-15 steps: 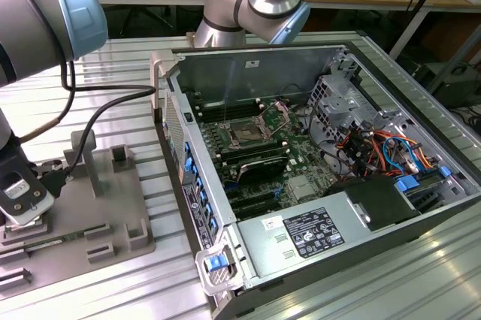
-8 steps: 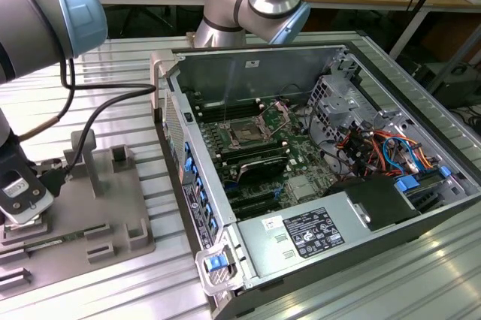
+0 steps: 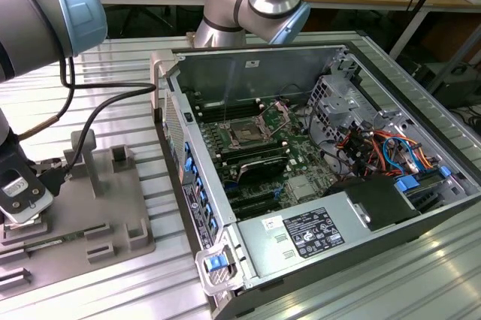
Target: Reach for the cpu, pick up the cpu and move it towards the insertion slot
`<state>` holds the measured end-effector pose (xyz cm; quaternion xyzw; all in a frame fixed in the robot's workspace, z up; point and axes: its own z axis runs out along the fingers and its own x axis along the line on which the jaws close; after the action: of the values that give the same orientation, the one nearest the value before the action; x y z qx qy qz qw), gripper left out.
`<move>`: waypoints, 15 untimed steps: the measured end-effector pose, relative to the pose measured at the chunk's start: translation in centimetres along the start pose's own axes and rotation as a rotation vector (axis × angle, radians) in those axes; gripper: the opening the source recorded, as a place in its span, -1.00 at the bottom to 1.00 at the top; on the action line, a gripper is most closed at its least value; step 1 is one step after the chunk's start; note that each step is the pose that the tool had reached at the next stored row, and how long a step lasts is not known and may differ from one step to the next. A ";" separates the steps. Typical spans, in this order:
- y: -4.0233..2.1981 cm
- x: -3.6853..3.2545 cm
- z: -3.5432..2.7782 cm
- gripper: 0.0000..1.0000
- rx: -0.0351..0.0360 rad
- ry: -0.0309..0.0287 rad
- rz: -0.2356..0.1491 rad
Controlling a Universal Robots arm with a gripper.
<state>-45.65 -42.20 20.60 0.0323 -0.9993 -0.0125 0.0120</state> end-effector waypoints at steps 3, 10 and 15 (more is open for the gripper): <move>0.00 0.00 0.00 0.09 0.0000 -0.0001 0.000; 0.01 0.01 -0.25 0.09 -0.0001 0.0000 0.000; 0.01 0.00 -0.26 0.09 -0.0001 0.0000 0.000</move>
<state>-45.65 -42.20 20.86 0.0323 -0.9993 -0.0126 0.0120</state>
